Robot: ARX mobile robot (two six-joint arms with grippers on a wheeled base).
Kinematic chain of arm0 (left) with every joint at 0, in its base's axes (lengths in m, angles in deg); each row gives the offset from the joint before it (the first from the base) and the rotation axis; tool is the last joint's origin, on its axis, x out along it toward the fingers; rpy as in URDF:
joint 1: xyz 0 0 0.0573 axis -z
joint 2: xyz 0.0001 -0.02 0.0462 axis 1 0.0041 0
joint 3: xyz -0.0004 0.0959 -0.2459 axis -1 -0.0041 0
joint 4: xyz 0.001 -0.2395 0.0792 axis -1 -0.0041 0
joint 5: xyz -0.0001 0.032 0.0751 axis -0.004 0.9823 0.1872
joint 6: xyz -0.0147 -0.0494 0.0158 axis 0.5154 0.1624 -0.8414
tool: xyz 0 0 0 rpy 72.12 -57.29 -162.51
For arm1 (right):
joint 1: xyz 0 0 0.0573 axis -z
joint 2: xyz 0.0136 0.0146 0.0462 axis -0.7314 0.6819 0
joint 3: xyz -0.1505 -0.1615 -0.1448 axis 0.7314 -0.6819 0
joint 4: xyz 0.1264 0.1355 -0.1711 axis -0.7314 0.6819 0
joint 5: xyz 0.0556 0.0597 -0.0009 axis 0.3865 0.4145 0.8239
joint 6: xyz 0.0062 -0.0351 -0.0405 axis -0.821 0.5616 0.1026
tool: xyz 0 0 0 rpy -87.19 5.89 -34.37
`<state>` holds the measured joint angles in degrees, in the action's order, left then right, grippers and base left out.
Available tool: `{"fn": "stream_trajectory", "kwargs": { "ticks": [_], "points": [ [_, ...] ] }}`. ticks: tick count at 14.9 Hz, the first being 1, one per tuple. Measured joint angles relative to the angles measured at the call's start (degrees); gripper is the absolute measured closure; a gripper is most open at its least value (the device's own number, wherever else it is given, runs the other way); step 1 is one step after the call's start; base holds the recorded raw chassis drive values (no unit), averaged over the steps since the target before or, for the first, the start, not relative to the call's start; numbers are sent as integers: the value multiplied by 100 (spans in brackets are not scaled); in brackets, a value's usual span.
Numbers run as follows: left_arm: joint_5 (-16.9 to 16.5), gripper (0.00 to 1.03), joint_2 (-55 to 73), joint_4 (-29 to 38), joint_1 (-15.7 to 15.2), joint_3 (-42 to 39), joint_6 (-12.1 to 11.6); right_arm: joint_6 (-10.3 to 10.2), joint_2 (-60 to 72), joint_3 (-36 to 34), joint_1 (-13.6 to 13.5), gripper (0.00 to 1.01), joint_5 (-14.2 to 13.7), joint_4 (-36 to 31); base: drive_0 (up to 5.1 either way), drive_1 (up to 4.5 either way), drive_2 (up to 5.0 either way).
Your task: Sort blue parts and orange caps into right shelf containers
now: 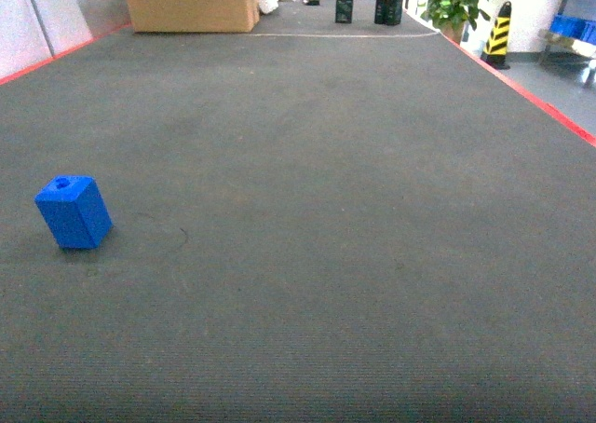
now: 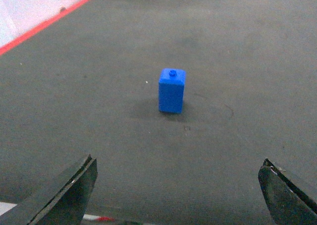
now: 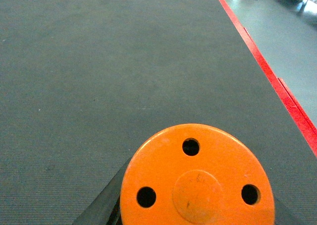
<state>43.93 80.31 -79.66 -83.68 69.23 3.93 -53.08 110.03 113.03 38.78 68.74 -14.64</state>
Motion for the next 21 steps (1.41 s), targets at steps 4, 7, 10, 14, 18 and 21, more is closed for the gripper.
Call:
{"fn": "stream_trajectory", "kwargs": {
  "ticks": [4,7,10,14,18,21],
  "points": [
    [-706,5,3512,1777,-184,1482,122,9,0,7,-35,56,22,0,0,0,0],
    [-1038,5,6428,2483,-407,2916,48,9,0,7,-35,56,20,2,0,0,0],
    [-1036,5,7921,2417,-555,3998,-70,11,0,9,-35,56,20,4,0,0,0],
    [-1191,5,9044,2430,-721,4666,-2,24,0,9,-35,56,20,2,0,0,0],
    [-1152,5,9770,2446,-866,5209,-22,24,0,9,-35,56,20,2,0,0,0],
    [-1185,5,10113,2385,-896,5504,4,24,0,9,-35,56,20,2,0,0,0]
  ]
}}
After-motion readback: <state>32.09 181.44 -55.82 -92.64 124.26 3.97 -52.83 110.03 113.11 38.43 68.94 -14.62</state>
